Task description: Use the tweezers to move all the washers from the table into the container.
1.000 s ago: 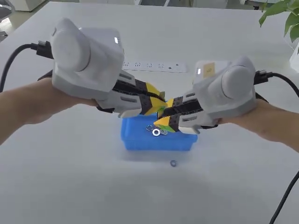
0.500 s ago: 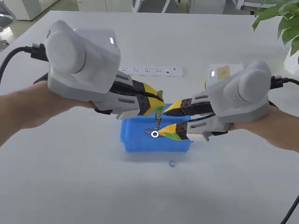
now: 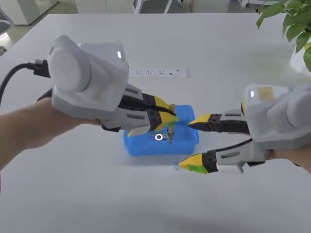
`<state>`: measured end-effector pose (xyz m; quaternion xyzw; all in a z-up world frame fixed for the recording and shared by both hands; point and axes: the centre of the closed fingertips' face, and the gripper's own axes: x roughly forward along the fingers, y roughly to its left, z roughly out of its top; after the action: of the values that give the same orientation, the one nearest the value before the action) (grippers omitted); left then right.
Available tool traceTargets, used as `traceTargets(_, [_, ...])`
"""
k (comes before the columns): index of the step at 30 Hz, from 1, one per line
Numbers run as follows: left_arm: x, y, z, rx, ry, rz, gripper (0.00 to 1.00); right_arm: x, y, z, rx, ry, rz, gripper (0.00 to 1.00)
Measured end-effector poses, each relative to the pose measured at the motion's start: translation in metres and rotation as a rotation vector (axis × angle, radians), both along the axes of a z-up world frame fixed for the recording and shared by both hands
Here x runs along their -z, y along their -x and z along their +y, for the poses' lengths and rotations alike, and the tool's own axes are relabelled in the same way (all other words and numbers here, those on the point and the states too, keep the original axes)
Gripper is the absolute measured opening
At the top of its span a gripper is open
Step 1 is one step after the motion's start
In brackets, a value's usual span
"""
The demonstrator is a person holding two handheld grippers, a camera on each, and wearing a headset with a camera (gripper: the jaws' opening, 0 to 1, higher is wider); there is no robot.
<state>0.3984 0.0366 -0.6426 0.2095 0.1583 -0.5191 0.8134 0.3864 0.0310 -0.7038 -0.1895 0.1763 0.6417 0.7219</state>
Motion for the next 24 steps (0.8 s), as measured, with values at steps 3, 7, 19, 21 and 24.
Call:
traceTargets(3, [0.010, 0.004, -0.003, 0.004, -0.012, 0.008, 0.07, 0.005, 0.006, -0.007, 0.009, 0.000, 0.013, 0.60])
traceTargets(7, [0.014, 0.005, -0.007, 0.001, -0.016, 0.013, 0.07, 0.009, 0.020, -0.015, 0.012, -0.018, 0.059, 0.66])
traceTargets(19, [0.038, 0.010, -0.014, -0.010, -0.034, 0.004, 0.07, 0.025, 0.040, -0.039, 0.054, -0.029, 0.118, 0.78])
traceTargets(21, [0.043, 0.011, -0.014, -0.004, -0.038, 0.007, 0.07, 0.031, 0.040, -0.042, 0.060, -0.017, 0.126, 0.79])
traceTargets(24, [0.049, 0.015, -0.015, -0.004, -0.027, 0.019, 0.07, 0.034, 0.040, -0.043, 0.077, -0.023, 0.138, 0.81])
